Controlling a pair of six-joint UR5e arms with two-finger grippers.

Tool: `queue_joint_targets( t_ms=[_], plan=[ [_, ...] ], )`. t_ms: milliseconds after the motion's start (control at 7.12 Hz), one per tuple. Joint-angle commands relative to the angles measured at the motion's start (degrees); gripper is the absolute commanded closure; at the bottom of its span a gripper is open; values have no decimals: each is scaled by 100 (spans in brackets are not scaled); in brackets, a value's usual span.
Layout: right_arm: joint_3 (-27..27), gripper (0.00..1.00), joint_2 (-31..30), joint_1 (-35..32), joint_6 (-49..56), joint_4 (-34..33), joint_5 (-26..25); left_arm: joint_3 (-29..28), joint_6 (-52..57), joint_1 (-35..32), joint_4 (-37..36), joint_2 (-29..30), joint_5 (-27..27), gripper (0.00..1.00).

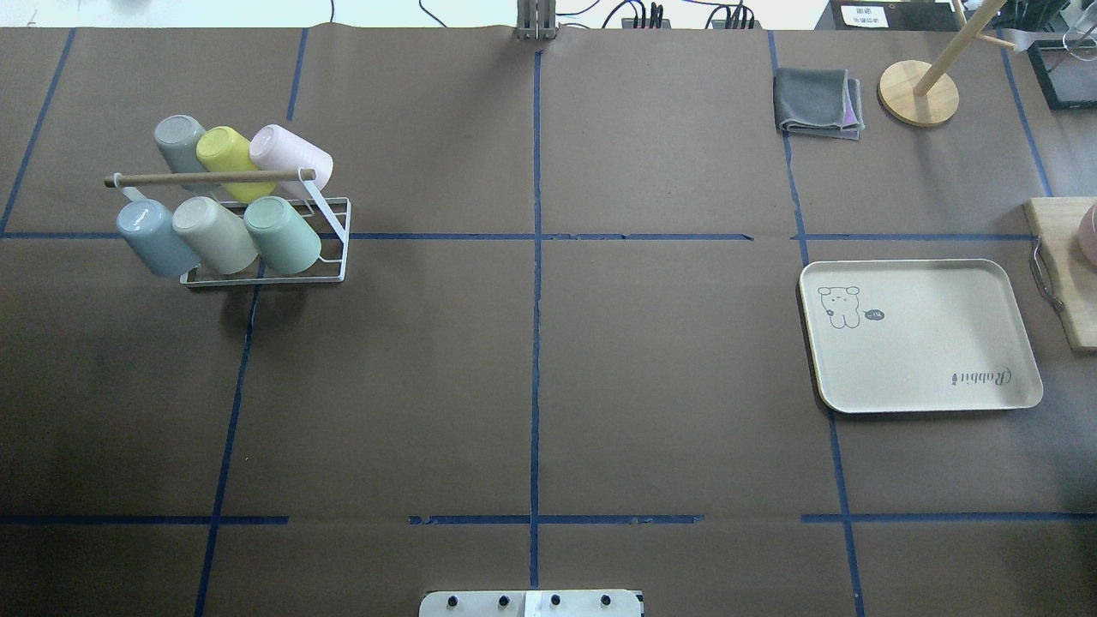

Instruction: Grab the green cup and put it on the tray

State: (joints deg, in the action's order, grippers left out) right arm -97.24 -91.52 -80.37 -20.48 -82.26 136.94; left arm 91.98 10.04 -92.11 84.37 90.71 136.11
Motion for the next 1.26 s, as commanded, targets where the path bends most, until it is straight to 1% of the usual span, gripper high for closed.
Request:
queue_joint_targets(
  t_ms=[0, 140, 281, 421, 562, 702, 843, 983, 1124],
  plan=[
    [-85, 0, -313, 458, -1110, 1179, -166, 13, -2, 0, 0, 0, 12, 0],
    [-67, 0, -618, 844, -1343, 1743, -472, 4, -10, 0, 0, 0, 12, 0],
    [-41, 0, -639, 1126, -1623, 1879, -623, -13, 7, 0, 9, 0, 3, 0],
    [124, 0, -639, 1320, -1705, 1907, -633, -14, 16, 0, 9, -18, 3, 0],
    [248, 0, -630, 1479, -1714, 1985, -859, -14, 7, 0, 9, -9, 3, 0],
    [528, 1, -630, 1602, -1810, 2343, -1027, -14, 7, 0, 9, -18, 12, 0],
    [774, 1, -630, 1699, -2037, 2781, -1028, 4, 7, 0, 9, -18, 12, 0],
    [829, 1, -586, 1926, -2431, 2977, -1037, 4, 16, 0, 9, -18, 12, 0],
    [847, 1, -586, 1981, -2470, 2979, -1037, 4, 16, 0, 9, -9, 3, 0]
  ],
)
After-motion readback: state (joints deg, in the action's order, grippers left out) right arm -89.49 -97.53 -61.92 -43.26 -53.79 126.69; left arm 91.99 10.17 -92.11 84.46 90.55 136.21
